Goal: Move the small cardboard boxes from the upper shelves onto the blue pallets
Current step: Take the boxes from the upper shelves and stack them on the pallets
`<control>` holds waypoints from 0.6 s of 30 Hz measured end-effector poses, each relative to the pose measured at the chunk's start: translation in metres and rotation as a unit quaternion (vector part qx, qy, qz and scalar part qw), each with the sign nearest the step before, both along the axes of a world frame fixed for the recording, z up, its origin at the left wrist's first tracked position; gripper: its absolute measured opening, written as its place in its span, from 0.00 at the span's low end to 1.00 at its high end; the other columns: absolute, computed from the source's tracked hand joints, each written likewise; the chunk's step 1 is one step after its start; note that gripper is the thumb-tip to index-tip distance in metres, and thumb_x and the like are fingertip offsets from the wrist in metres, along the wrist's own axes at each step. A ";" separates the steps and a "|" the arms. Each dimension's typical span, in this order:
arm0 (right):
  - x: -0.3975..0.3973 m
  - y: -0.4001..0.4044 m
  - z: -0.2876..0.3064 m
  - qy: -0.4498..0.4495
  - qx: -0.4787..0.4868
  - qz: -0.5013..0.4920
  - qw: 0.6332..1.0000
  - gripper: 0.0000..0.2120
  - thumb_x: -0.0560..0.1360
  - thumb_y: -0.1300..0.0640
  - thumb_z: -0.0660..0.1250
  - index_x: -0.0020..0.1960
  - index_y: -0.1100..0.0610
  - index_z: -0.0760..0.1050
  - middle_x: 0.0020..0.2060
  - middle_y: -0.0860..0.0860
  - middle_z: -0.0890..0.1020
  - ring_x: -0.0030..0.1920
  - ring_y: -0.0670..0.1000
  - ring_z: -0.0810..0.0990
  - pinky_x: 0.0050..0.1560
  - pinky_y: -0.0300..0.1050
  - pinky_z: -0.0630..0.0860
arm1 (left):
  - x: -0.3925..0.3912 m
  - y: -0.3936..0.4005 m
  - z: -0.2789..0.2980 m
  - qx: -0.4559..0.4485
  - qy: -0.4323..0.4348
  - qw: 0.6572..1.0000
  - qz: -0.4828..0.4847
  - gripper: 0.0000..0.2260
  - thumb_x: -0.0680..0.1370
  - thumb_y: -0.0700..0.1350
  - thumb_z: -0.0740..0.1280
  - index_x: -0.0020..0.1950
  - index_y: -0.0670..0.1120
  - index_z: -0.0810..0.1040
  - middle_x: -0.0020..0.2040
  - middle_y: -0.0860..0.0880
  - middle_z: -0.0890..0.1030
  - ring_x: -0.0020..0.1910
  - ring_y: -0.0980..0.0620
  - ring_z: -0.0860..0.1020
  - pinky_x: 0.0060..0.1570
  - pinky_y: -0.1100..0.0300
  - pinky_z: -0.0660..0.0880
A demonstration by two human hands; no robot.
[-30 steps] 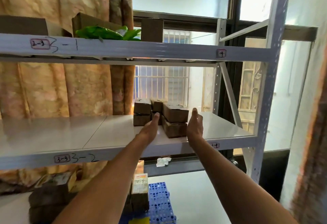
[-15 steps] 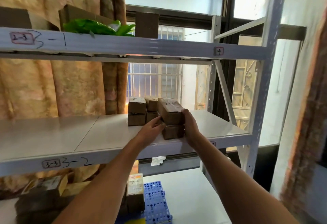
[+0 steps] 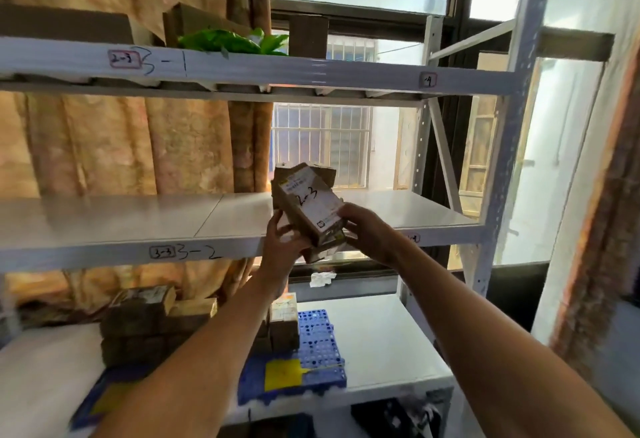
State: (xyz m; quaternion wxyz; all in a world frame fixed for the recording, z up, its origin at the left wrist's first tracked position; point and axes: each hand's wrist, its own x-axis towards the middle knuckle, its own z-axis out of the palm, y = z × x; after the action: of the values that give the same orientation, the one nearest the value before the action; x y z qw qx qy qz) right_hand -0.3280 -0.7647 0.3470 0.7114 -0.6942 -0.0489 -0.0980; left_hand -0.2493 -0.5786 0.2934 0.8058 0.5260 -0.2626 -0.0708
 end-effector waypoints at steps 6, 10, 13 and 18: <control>-0.018 0.019 -0.036 0.069 -0.039 0.069 0.994 0.23 0.78 0.52 0.69 0.69 0.61 0.74 0.64 0.61 0.79 0.64 0.58 0.79 0.63 0.50 0.79 | -0.023 0.034 -0.051 0.023 0.027 0.998 -0.050 0.30 0.72 0.36 0.72 0.70 0.58 0.71 0.62 0.44 0.83 0.61 0.44 0.81 0.55 0.40 0.78; -0.017 0.024 -0.067 0.137 -0.024 0.120 0.983 0.18 0.76 0.55 0.72 0.65 0.57 0.78 0.57 0.57 0.83 0.57 0.54 0.82 0.57 0.46 0.80 | -0.021 0.056 -0.091 0.099 0.076 0.989 -0.076 0.27 0.69 0.39 0.73 0.66 0.54 0.75 0.60 0.44 0.84 0.58 0.43 0.83 0.56 0.39 0.79; -0.014 0.028 -0.103 0.213 -0.003 0.124 0.969 0.15 0.75 0.60 0.72 0.62 0.57 0.80 0.55 0.57 0.85 0.54 0.52 0.85 0.60 0.47 0.81 | -0.011 0.073 -0.130 0.133 0.152 0.975 -0.089 0.23 0.70 0.37 0.70 0.65 0.50 0.76 0.58 0.42 0.84 0.57 0.42 0.84 0.61 0.39 0.76; -0.004 0.040 -0.170 0.311 0.013 0.089 0.946 0.21 0.76 0.60 0.70 0.68 0.64 0.76 0.58 0.58 0.85 0.56 0.53 0.84 0.61 0.45 0.81 | 0.012 0.103 -0.182 0.138 0.246 0.959 -0.038 0.12 0.76 0.39 0.68 0.54 0.52 0.86 0.53 0.44 0.86 0.48 0.48 0.86 0.41 0.53 0.81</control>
State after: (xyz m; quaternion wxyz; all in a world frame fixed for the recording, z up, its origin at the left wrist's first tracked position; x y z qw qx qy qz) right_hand -0.3319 -0.7242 0.1766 0.7061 -0.6737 0.1146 0.1853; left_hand -0.2373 -0.4754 0.1109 0.7618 0.5883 -0.0639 -0.2638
